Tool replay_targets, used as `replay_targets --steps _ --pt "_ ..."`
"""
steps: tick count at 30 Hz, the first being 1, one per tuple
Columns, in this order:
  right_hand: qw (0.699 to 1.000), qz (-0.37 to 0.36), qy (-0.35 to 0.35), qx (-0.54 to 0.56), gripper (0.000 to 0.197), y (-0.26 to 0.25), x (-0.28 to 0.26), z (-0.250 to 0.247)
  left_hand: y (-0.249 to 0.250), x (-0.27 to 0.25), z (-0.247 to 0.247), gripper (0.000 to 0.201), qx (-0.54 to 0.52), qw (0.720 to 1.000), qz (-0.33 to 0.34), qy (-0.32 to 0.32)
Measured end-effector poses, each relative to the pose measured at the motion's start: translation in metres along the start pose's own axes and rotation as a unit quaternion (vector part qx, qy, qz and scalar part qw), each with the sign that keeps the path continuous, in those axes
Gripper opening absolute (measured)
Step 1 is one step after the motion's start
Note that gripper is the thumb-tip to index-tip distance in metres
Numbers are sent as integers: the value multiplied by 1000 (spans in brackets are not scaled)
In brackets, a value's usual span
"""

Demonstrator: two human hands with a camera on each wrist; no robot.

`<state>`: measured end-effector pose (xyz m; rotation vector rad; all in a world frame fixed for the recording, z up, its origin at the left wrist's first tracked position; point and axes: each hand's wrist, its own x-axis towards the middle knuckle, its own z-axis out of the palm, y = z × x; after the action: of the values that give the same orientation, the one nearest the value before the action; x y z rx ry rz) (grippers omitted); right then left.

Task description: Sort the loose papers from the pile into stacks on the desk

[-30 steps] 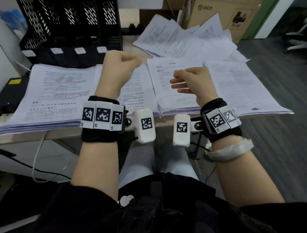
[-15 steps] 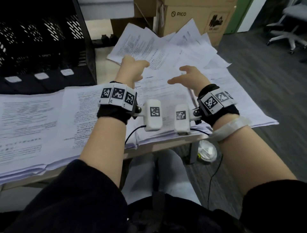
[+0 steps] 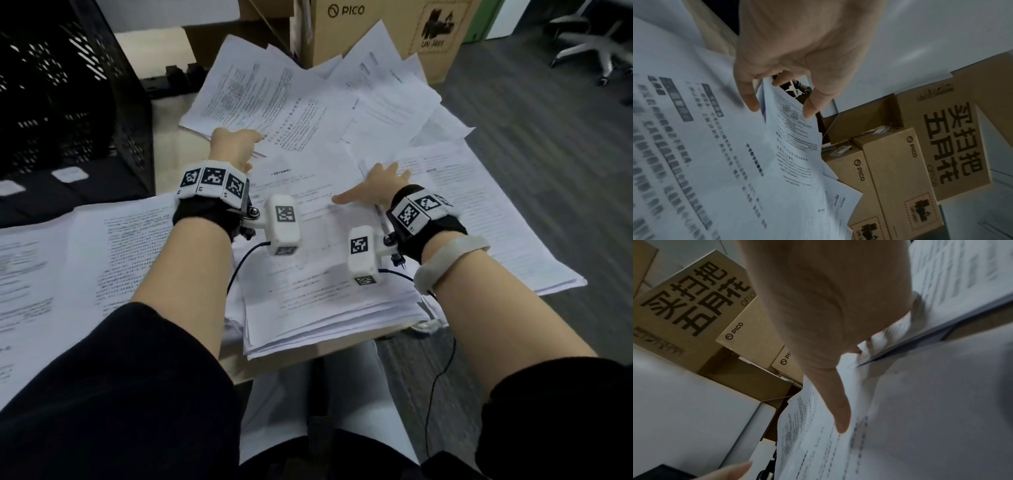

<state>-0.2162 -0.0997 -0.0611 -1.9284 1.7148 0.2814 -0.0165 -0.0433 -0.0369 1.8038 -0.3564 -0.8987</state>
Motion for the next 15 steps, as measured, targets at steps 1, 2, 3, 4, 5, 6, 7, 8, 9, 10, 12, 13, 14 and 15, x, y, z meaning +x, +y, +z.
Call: replay_targets --steps 1,2,3,4,5,6,7,8,9,10,12,13,14,15 --pt "1000 -1 -8 -13 120 0 -1 1 -1 7 0 53 5 1000 -9 3" --pt "999 -4 -15 -30 121 0 -3 2 -3 13 0 50 5 1000 -18 -2" --pt "999 -7 -21 -44 122 0 -4 3 -5 19 1 46 -9 1000 -25 -3" --pt "998 -8 -26 -50 122 0 -4 6 -7 25 1 42 -29 999 -31 -1" --pt "998 -9 -32 -49 123 1 -3 8 -9 31 2 40 -45 998 -32 2" --pt "998 -8 -40 -44 125 1 -2 9 -9 37 2 41 -65 997 -31 14" --pt "998 -9 -47 -40 127 3 0 10 -9 42 2 46 -80 996 -30 29" --pt "998 -10 -53 -38 128 4 2 11 -9 47 1 48 -81 995 -27 45" --pt "998 -12 -57 -37 129 5 4 12 -9 50 1 47 -98 993 -31 50" --pt "997 -13 -61 -37 129 6 4 12 -9 51 1 39 -115 991 -42 50" --pt "997 -13 -63 -41 130 5 5 12 -6 53 2 9 -118 990 -63 37" --pt "997 -13 -63 -42 130 5 5 12 -6 54 1 10 -110 991 -64 35" --pt "997 -12 -64 -42 129 4 4 12 -5 56 2 10 -102 993 -59 32" --pt "997 -12 -65 -44 129 4 5 13 -4 58 2 11 -97 994 -45 25"
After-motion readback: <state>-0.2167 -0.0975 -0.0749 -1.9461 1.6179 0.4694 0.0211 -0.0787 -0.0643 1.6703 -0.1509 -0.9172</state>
